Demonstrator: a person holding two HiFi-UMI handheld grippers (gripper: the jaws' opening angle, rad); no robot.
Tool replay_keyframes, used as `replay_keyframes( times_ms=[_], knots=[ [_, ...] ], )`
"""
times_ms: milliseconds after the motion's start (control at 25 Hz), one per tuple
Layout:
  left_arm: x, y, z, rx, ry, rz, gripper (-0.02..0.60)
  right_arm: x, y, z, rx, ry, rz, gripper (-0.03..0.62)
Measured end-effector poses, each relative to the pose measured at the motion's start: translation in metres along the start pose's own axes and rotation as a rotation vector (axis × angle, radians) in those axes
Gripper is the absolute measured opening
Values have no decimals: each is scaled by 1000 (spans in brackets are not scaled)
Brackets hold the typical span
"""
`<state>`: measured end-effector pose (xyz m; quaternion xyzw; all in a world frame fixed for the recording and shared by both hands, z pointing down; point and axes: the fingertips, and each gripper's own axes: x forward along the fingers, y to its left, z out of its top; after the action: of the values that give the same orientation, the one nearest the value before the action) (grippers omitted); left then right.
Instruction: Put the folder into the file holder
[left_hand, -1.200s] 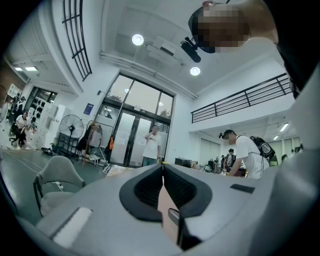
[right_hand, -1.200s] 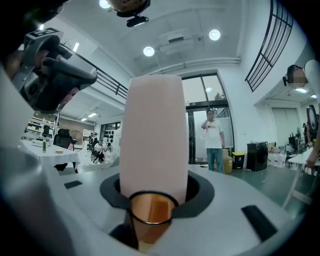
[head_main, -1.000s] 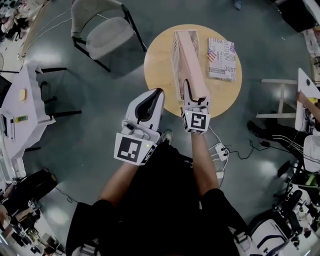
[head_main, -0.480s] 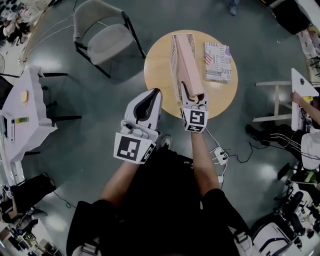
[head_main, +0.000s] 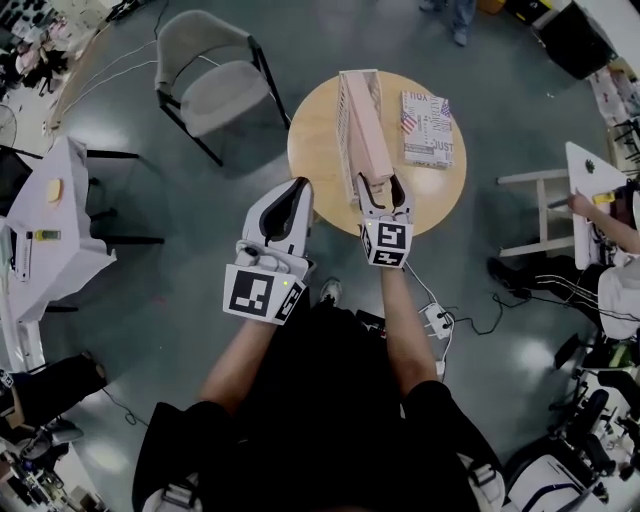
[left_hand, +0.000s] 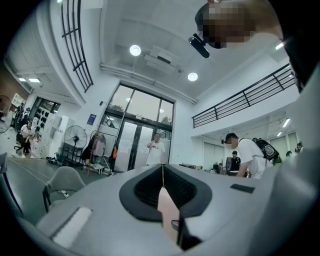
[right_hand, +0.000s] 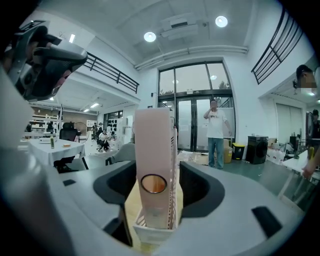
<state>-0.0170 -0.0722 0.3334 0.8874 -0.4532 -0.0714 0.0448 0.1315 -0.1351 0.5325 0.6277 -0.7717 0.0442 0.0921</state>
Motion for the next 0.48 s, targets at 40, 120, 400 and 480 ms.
replay_keyframes(
  times_ms=[40, 120, 400, 480],
  knots=[
    [-3, -2, 1, 2, -1, 7, 12, -4, -1, 0, 9, 4, -2, 258],
    [-8, -6, 4, 3, -1, 19, 12, -14, -5, -1, 34, 21, -8, 258],
    [-28, -19, 16, 28, 6, 38, 12, -54, -16, -11, 180, 106, -7, 222],
    [-32, -17, 20, 30, 6, 43, 12, -64, -19, -14, 223, 129, -15, 206]
  ],
)
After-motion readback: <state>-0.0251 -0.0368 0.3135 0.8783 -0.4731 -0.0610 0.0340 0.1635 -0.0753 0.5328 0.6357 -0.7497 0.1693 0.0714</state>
